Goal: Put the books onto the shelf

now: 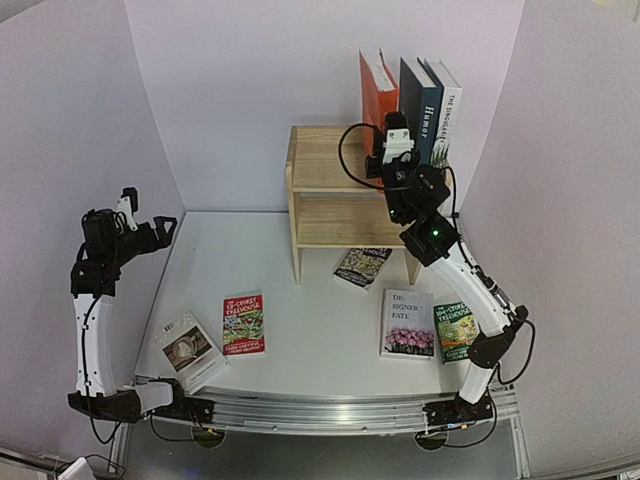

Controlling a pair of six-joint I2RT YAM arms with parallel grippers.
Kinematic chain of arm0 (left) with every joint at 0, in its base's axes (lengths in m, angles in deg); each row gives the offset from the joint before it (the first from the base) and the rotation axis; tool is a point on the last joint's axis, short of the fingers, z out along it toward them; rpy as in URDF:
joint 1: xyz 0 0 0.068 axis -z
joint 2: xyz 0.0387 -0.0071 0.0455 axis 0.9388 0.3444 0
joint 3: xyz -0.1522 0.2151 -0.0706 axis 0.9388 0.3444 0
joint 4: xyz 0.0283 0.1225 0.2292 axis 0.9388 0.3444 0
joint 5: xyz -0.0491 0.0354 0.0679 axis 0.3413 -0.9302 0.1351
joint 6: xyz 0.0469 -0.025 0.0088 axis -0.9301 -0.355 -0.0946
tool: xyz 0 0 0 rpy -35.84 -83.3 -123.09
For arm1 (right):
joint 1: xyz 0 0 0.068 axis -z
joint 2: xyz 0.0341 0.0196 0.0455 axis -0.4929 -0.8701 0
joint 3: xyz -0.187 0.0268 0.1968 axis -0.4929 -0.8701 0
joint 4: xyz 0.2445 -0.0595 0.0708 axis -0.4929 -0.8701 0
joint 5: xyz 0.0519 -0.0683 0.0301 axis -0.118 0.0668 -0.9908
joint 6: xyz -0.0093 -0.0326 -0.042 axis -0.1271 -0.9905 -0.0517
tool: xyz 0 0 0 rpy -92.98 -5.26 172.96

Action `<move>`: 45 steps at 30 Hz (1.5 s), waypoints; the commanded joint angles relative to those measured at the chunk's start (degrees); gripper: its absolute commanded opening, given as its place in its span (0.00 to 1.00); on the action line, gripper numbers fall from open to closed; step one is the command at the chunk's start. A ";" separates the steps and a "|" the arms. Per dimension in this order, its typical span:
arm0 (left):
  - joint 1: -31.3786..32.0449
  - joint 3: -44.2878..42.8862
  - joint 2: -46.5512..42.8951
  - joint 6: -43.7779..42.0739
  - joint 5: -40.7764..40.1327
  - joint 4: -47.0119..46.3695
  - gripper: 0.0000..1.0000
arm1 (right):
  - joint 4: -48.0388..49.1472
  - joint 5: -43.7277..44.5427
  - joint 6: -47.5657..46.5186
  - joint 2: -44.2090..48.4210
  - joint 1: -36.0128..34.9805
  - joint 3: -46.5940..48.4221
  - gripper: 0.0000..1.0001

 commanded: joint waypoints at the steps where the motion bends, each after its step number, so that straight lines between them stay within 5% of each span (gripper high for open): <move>1: -0.07 0.66 -0.99 -0.53 0.96 -2.42 1.00 | 5.09 0.88 3.27 0.44 4.26 -1.55 0.26; 14: -0.06 1.84 -1.22 0.66 2.27 -3.26 1.00 | 5.09 1.26 6.60 -1.52 8.26 -2.71 0.29; 23: -0.07 2.93 -1.53 1.00 2.86 -3.69 1.00 | 5.52 0.01 7.62 -0.45 8.30 -4.07 0.56; 45: -0.07 5.08 -1.83 1.45 4.56 -4.35 1.00 | 11.83 0.28 9.64 7.26 6.28 -15.32 0.57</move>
